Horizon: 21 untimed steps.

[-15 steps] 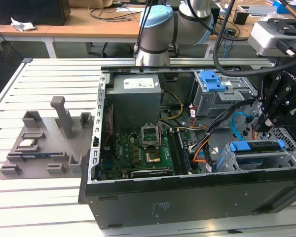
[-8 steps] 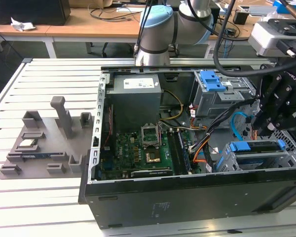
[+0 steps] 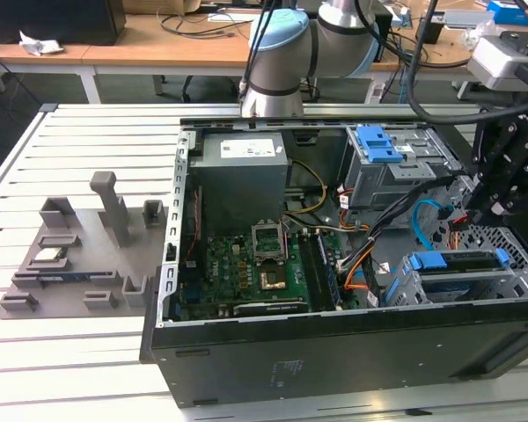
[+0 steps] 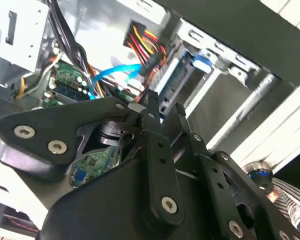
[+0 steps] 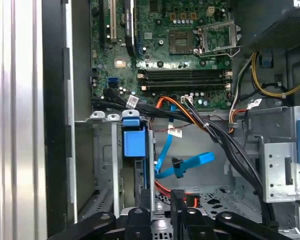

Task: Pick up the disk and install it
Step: 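Insert the first disk wire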

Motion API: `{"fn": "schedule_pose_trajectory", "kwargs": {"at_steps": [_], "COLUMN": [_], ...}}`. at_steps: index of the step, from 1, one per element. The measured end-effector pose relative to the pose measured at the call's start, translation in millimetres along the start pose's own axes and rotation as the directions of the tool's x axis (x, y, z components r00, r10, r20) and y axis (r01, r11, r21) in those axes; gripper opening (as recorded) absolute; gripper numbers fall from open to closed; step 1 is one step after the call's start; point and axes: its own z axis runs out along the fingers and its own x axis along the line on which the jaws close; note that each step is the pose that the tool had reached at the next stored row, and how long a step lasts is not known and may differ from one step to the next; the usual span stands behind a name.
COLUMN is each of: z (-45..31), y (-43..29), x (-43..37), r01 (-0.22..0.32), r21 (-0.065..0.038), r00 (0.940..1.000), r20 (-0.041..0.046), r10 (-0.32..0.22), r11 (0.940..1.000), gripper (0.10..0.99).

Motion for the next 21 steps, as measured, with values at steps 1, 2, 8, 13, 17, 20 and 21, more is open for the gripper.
{"fn": "schedule_pose_trajectory", "kwargs": {"at_steps": [1,2,8,13,17,20,21], "z": [2.2,5.0,17.5,20.1,20.1,20.1,20.1], "y": [-3.5,-7.8,-14.7,-14.9,-14.9,-14.9,-14.9], "x": [-4.5,-9.0,-15.9,-15.9,-15.9,-15.9,-15.8], "r01": [0.000,0.000,-0.003,-0.005,-0.005,-0.005,-0.005], "r21": [-0.001,-0.001,-0.002,-0.002,-0.002,-0.002,-0.002], "r00": [1.0000,1.0000,1.0000,1.0000,0.9999,0.9999,0.9999], "r20": [-0.0005,-0.0008,-0.0032,-0.0082,-0.0097,-0.0108,-0.0110], "r10": [0.000,0.000,0.003,0.005,0.005,0.005,0.005], "r11": [1.0000,1.0000,1.0000,1.0000,1.0000,1.0000,1.0000], "gripper": [0.302,0.302,0.302,0.302,0.165,0.165,0.165]}}
